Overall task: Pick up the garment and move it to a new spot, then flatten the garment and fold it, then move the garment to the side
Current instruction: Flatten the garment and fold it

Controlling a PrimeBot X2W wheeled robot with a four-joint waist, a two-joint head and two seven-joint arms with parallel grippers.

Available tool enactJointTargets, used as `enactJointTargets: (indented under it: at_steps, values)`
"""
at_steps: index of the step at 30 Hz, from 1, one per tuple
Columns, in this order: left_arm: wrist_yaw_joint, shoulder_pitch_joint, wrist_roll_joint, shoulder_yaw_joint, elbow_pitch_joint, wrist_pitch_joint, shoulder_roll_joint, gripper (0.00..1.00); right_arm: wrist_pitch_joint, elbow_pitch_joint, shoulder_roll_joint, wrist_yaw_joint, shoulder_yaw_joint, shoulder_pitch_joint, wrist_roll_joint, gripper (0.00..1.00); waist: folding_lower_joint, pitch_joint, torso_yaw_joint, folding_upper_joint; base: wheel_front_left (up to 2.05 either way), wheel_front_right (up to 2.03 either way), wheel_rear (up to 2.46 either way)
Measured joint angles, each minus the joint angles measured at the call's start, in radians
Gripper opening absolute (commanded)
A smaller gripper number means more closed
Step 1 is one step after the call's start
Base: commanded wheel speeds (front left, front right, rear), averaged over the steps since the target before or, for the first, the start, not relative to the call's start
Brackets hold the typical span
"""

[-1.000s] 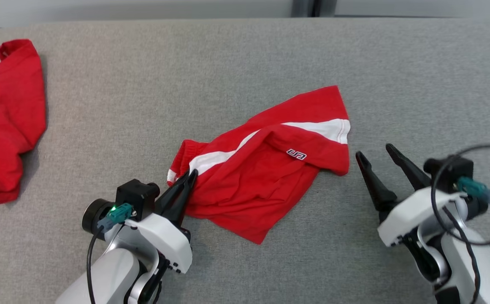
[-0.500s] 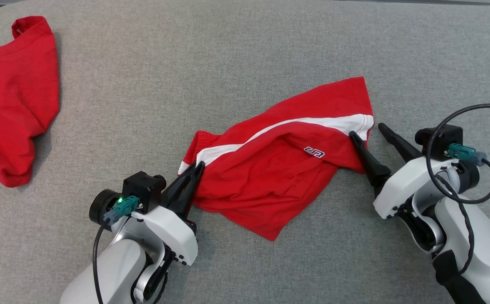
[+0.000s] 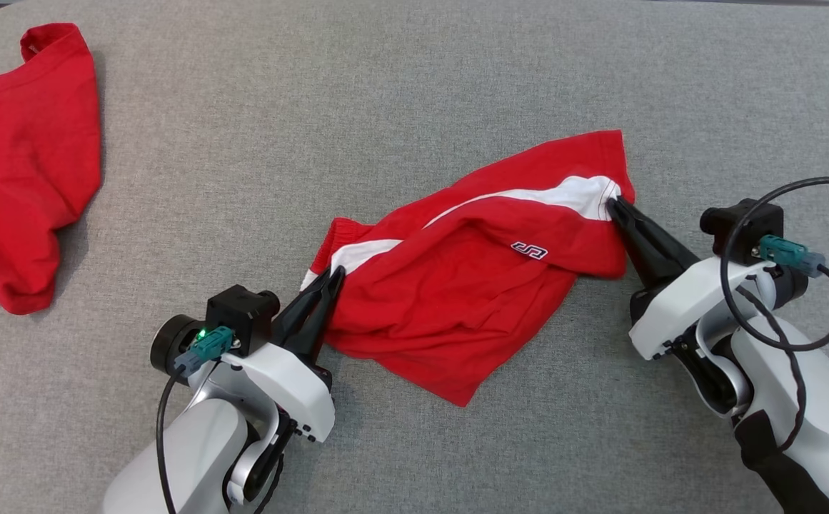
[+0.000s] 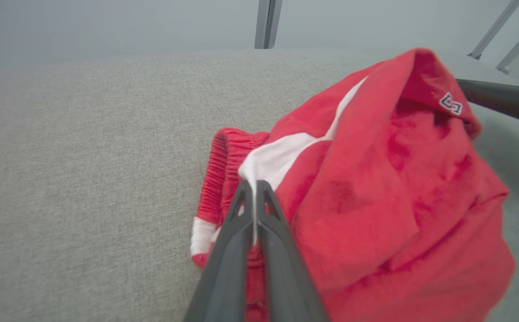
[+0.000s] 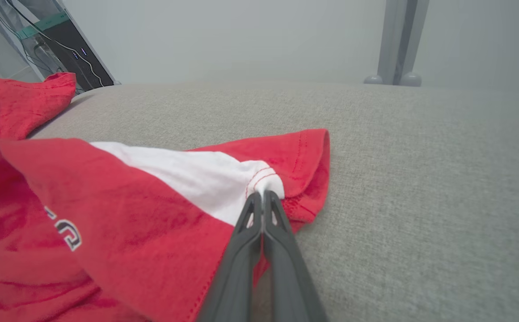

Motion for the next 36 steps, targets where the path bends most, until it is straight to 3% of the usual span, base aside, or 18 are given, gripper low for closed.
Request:
enactJointTargets:
  at_steps: [6, 12, 24, 36]
  values:
    - [0.007, -0.005, 0.006, 0.016, -0.011, -0.04, 0.0, 0.0, -0.066, -0.027, -0.018, 0.0, -0.007, -0.013, -0.019, 0.0, 0.0, -0.008, 0.0, 0.0001, 0.0, 0.0, 0.0]
    - [0.042, -0.025, 0.044, 0.051, -0.087, -0.073, 0.024, 0.0, -0.11, -0.089, -0.03, 0.0, -0.047, -0.007, -0.055, 0.0, 0.0, -0.045, -0.011, 0.0, 0.0, 0.0, 0.0]
    - [0.115, -0.115, 0.127, 0.125, -0.375, -0.012, 0.176, 0.0, -0.129, -0.354, -0.04, 0.0, -0.217, 0.02, -0.158, 0.0, 0.0, -0.149, -0.061, 0.0, 0.0, 0.0, 0.0]
    - [0.139, -0.211, 0.145, 0.23, -0.574, 0.103, 0.35, 0.0, 0.023, -0.634, -0.048, 0.001, -0.345, 0.012, -0.218, 0.0, 0.0, -0.25, -0.113, 0.0001, 0.0, 0.0, 0.0]
